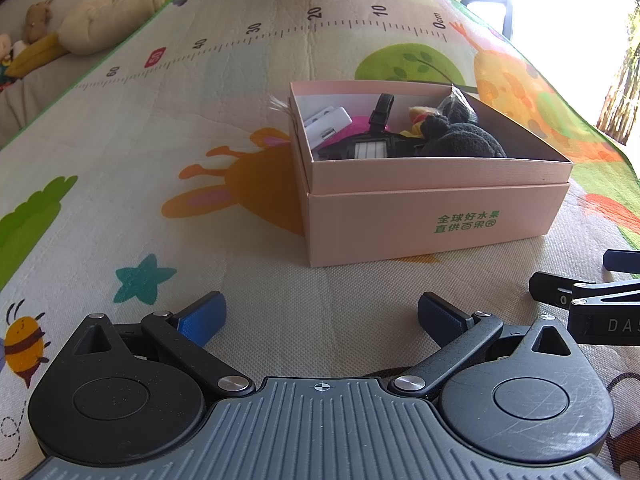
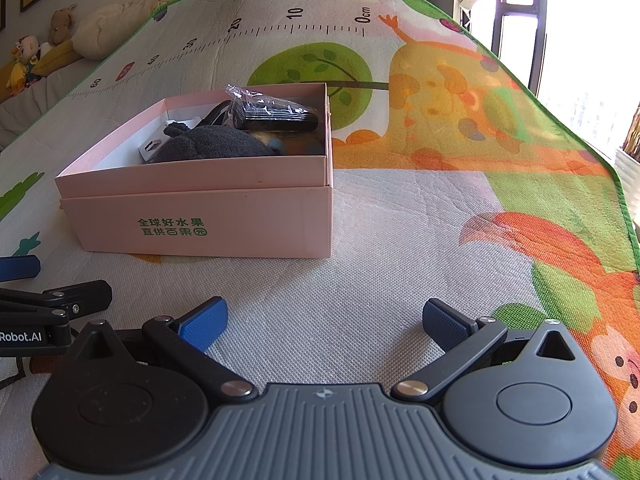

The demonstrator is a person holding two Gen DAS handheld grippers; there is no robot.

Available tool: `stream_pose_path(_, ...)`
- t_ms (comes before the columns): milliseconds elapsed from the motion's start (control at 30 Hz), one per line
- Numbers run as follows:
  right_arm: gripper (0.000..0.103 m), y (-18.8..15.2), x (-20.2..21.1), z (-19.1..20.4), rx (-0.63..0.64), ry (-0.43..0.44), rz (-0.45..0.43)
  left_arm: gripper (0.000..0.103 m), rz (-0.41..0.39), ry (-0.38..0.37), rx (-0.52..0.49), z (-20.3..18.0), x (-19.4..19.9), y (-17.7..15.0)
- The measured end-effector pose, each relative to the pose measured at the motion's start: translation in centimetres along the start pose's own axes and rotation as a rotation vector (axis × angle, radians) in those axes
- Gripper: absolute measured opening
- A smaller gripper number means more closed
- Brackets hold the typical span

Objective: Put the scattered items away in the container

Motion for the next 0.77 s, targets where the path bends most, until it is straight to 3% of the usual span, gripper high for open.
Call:
stream_pose_path(367,0.103,0.0,0.0,0.02,-0.001,0.001,0.0,0.103,0.002,0.002,0.008,0.11,-0.13,0.07)
stream_pose_path(533,0.103,0.0,-0.02,0.01,0.002,-0.002,0.0,0.103,0.083,0.01,0.032,-0.02,0.08,0.7)
stream_pose_path(633,0.103,0.02,-0.03,-0.03,0.003,-0.003,0.0,0.103,0.066,0.043,0.055,-0.55,0.14,0.42)
stream_pose_path(767,0.103,0.03,-0.01,-0.09,0.003,-0.003,0.0,0.103,0.052,0.027,0.073,-0.28,0.34,0.3)
Point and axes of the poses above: each gripper's, at about its wrist camera, not at the fingertips, and x roughly against the way its jaws point, z to its left, y to its top, the point moved 1 cm from there along -x, roughly the way its jaws point, and after that the axes turned 7 degrees about -x, right-handed, at the moved point
